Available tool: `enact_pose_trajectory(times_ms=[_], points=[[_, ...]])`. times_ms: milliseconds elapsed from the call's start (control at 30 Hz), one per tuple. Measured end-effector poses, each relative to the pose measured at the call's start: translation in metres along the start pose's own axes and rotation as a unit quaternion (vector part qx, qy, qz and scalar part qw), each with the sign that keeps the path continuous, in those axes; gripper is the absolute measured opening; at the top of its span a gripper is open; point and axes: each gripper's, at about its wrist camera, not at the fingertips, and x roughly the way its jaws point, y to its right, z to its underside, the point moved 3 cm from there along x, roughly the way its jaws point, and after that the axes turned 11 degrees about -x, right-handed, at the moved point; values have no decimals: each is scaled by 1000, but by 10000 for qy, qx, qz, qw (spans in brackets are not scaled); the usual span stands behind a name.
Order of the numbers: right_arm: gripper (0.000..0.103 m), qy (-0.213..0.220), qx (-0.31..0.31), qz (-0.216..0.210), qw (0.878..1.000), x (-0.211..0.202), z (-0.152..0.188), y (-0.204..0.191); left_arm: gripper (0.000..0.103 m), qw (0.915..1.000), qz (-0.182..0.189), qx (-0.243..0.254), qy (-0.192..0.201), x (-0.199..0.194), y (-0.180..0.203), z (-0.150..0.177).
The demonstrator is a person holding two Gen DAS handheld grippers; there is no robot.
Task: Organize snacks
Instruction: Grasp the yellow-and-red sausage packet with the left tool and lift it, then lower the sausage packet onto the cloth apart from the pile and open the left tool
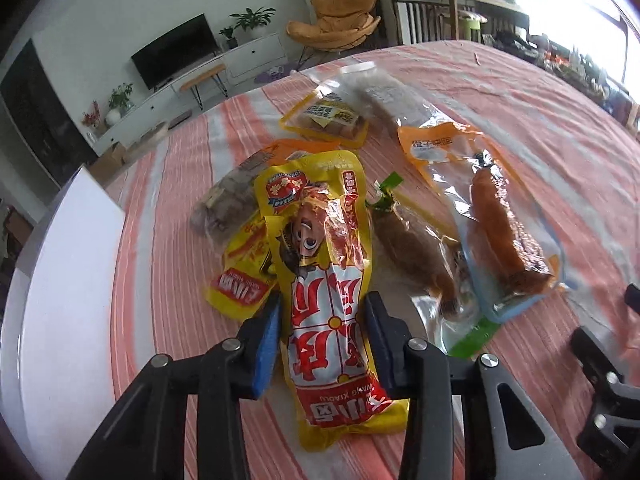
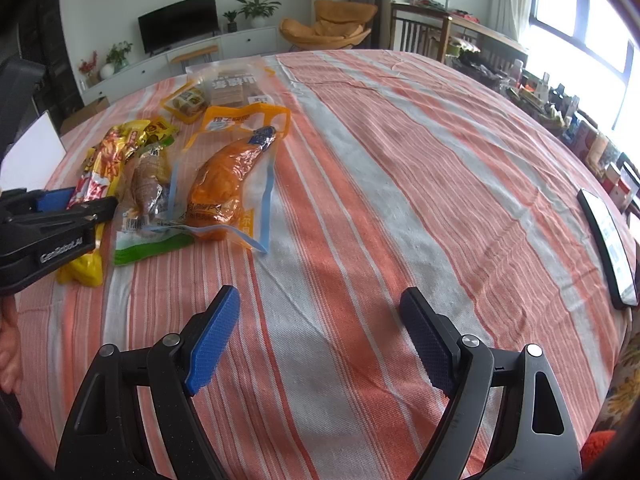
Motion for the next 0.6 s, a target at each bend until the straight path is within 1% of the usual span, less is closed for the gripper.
enact_pose_trajectory(times_ms=[133,233,333,367,467,533,600], points=[[85,2,-1,-1,10000,0,0,0,40,9985,343,-437,1,-37,-16,17],[85,2,-2,-1,10000,1,0,0,40,9944,578,-850,-227,-64,-34,41],[86,1,-4,-3,10000,2,-1,0,43,9909,569,-1118,-492,-67,-48,66],[86,-3,-9,-6,10000,3,-1,0,44,9901,578,-1174,-504,-66,-51,72],[87,-12,-27,-9,10000,-3,1,-2,54,9878,669,-1345,-420,-59,-60,84],[87,-10,-28,-7,10000,-5,2,-3,76,9860,633,-1488,-395,-52,-66,86],[87,-9,-28,-8,10000,-5,2,-2,79,9854,594,-1554,-355,-47,-69,88]])
